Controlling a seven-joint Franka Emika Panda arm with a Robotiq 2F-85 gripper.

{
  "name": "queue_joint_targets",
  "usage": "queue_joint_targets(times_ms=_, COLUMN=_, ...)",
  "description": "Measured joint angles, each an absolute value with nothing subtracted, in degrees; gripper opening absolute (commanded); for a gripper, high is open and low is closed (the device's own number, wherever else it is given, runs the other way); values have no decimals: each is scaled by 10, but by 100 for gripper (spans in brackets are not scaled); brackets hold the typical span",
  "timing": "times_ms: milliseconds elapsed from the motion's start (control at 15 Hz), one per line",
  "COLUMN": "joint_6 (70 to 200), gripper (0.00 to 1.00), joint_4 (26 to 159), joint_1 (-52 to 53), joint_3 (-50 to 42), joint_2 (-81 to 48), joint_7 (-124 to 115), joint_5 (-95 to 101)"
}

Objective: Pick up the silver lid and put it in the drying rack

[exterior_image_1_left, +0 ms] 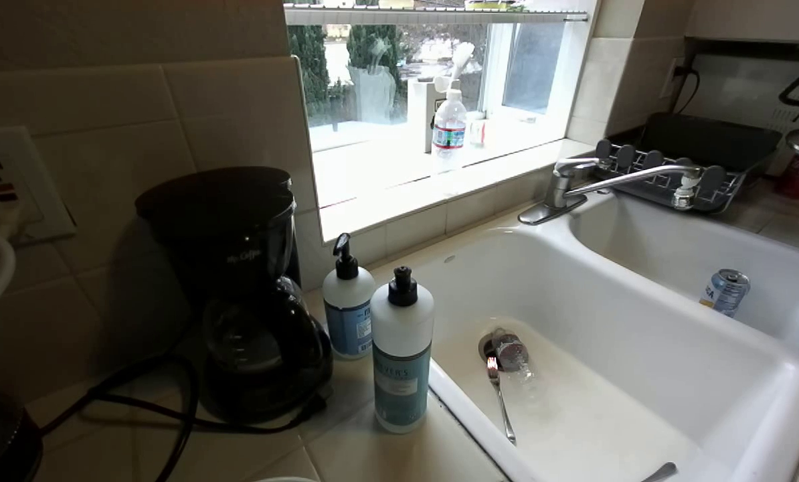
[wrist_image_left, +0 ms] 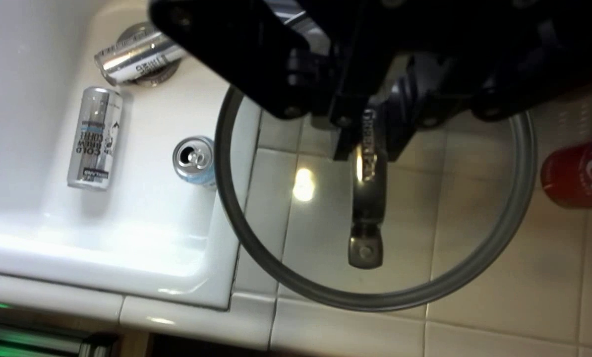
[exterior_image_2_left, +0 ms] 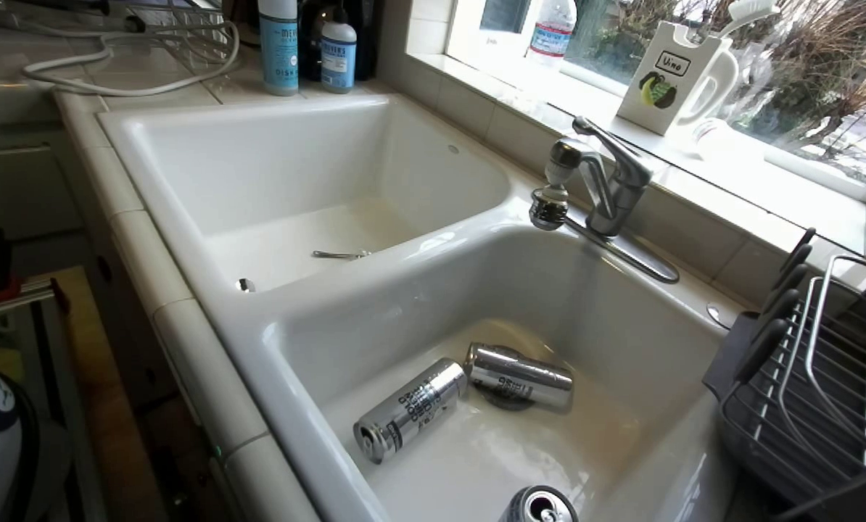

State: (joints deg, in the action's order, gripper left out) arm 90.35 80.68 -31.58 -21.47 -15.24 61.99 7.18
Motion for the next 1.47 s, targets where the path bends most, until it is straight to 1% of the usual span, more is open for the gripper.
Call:
queue_joint_targets(times_ms=400, joint_6=883, gripper=5, joint_4=673, joint_1=-328, joint_3=-189, joint_2=-212, joint_7=592, joint_5=-54)
queue_joint_targets(times_ms=467, joint_6=881, gripper=19, joint_4=650, joint_1=-333, joint_3=-185, joint_2=-226, joint_7=584, joint_5=-81)
queue_joint_targets(times_ms=733, joint_6=869, gripper=19, joint_4=588, joint_1=-347, joint_3=-180, joint_2=-268, joint_7=573, joint_5=-135)
queue_joint_targets(times_ms=800, joint_6=867, gripper=5, joint_4=584, joint_1=-349, joint_3=-180, joint_2=-271, joint_7=573, joint_5=-137)
queue_joint_targets(times_ms=1000, joint_6=878, gripper=5, joint_4=587, joint_1=-349, joint_3=-180, joint_2=-273, joint_7=573, joint_5=-140)
queue_joint_targets(times_ms=1200, joint_6=957, gripper=5, joint_4=610, joint_1=-340, joint_3=-175, joint_2=-270, joint_7=570, joint_5=-151)
queue_joint_targets(times_ms=1467, joint_6=1130, gripper=5, joint_4=676, joint_1=-303, joint_3=-175, joint_2=-240, joint_7=561, joint_5=-151)
